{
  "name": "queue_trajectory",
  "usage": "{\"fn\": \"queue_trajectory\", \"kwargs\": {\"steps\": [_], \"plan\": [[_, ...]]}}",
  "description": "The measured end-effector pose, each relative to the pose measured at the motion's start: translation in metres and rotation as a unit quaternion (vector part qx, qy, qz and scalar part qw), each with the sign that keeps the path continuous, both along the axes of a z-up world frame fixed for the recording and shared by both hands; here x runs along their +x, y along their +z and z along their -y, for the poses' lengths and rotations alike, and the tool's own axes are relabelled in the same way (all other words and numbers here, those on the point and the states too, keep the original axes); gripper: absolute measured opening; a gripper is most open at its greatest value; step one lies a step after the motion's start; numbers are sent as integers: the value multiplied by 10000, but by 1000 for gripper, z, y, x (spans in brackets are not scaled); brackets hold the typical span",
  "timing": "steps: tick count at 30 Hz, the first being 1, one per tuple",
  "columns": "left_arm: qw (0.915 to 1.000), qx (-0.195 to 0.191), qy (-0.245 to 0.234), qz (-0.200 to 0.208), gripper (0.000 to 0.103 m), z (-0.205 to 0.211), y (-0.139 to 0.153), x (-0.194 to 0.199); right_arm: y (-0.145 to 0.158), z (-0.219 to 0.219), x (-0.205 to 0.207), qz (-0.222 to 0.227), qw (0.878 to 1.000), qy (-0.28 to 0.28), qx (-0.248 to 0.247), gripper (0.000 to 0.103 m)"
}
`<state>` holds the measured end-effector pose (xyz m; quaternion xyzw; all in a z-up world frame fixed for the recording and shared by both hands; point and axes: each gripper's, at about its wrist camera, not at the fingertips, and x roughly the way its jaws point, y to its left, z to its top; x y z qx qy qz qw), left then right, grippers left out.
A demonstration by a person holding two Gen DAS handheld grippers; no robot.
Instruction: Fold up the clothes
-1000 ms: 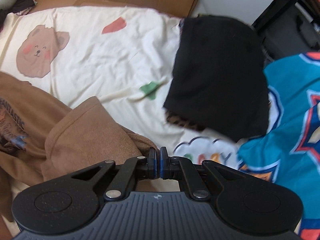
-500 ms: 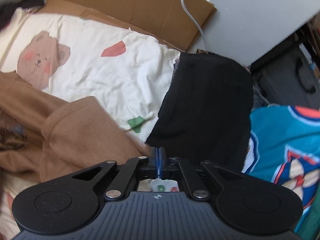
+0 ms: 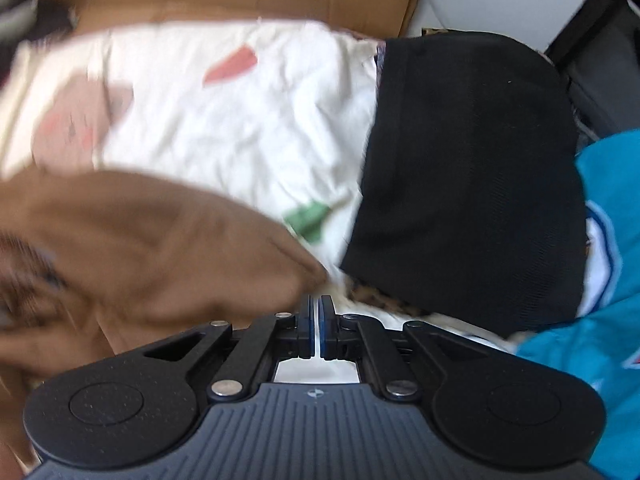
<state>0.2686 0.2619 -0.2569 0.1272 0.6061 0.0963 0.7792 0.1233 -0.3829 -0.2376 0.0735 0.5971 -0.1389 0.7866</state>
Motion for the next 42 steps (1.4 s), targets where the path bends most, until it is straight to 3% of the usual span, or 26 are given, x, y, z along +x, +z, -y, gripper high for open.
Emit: {"fn": "queue_trajectory", "kwargs": {"steps": [3, 6, 7, 14, 17, 23, 30, 34, 42], "plan": [[9990, -264, 0, 374, 47, 8, 8, 7, -2, -3, 8, 455, 9987, -118, 181, 6], [9970, -477, -85, 609, 48, 24, 7, 10, -11, -11, 15, 851, 9952, -234, 411, 20], [9960, -567, -93, 677, 48, 29, 6, 11, -14, -14, 18, 952, 9941, -216, 466, 29], [9879, -1049, -166, 1127, 48, 60, -11, 15, -36, -16, 39, 1670, 9844, -395, 386, 30], [9865, -1114, -298, 1166, 48, 72, -21, 11, -55, -15, 59, 1480, 9885, -291, 60, 30], [9863, -998, -624, 1158, 47, 84, -35, 2, -86, -2, 84, 1318, 9898, -463, 267, 31], [9828, -1065, -1096, 1033, 47, 94, -44, -3, -101, -19, 53, 1353, 9907, -14, 121, 37], [9799, -1413, -1080, 908, 46, 100, -57, -20, -103, -29, 33, 1572, 9875, 56, 48, 42], [9782, -1622, -1058, 756, 45, 97, -69, -40, -104, -32, 4, 1619, 9867, 142, 70, 59]]}}
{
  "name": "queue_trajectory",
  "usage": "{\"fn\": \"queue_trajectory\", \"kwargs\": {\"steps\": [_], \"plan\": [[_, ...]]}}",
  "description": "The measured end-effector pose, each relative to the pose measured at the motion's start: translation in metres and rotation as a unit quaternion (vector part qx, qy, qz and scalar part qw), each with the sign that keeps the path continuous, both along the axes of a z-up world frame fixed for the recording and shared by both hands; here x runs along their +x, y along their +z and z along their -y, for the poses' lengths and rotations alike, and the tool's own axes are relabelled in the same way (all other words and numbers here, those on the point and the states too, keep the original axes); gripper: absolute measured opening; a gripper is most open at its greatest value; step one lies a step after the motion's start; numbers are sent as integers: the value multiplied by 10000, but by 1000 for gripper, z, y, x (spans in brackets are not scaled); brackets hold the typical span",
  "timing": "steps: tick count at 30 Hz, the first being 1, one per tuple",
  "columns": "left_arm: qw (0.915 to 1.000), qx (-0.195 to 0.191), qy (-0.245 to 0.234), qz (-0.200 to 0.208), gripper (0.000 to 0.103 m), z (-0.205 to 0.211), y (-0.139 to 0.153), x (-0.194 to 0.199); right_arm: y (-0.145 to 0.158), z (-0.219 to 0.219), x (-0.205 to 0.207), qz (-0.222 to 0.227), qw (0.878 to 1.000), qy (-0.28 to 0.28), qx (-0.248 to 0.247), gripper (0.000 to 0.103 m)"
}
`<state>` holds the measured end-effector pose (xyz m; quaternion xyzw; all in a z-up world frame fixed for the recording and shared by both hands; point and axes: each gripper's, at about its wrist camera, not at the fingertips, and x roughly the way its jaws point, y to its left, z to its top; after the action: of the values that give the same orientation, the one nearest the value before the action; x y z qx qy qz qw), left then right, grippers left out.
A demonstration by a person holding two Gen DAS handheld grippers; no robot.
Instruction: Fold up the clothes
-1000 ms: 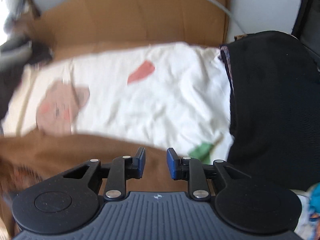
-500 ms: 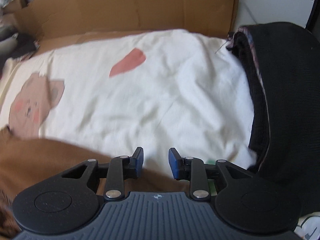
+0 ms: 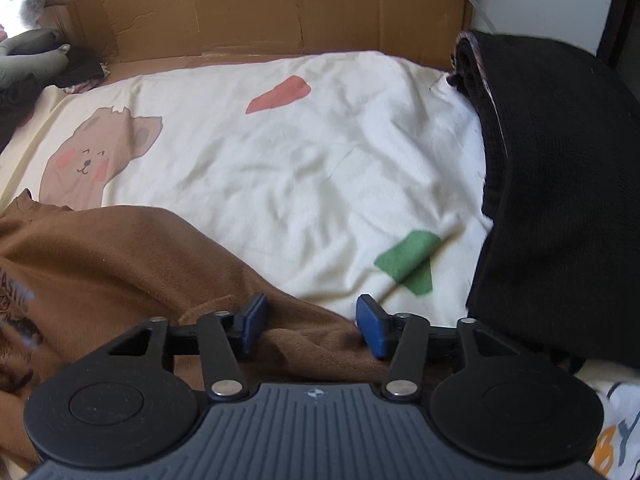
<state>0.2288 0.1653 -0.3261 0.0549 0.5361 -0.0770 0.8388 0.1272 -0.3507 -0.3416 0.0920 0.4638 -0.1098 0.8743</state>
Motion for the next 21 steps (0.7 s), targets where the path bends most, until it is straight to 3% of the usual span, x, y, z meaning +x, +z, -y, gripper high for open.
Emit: {"fn": "queue_trajectory", "kwargs": {"steps": [3, 14, 20, 21], "plan": [[10000, -59, 28, -26, 45, -3, -1, -3, -4, 2, -7, -6, 9999, -107, 103, 64], [9998, -113, -68, -128, 44, -4, 1, -17, -4, -7, -31, -148, 9998, 21, 133, 65], [9997, -226, 14, -127, 42, -6, 13, -24, -1, -18, -50, -187, 9997, 85, 97, 64], [9996, -274, 47, -97, 42, -7, 17, -23, 0, -21, -53, -191, 9997, 135, 58, 60]]}}
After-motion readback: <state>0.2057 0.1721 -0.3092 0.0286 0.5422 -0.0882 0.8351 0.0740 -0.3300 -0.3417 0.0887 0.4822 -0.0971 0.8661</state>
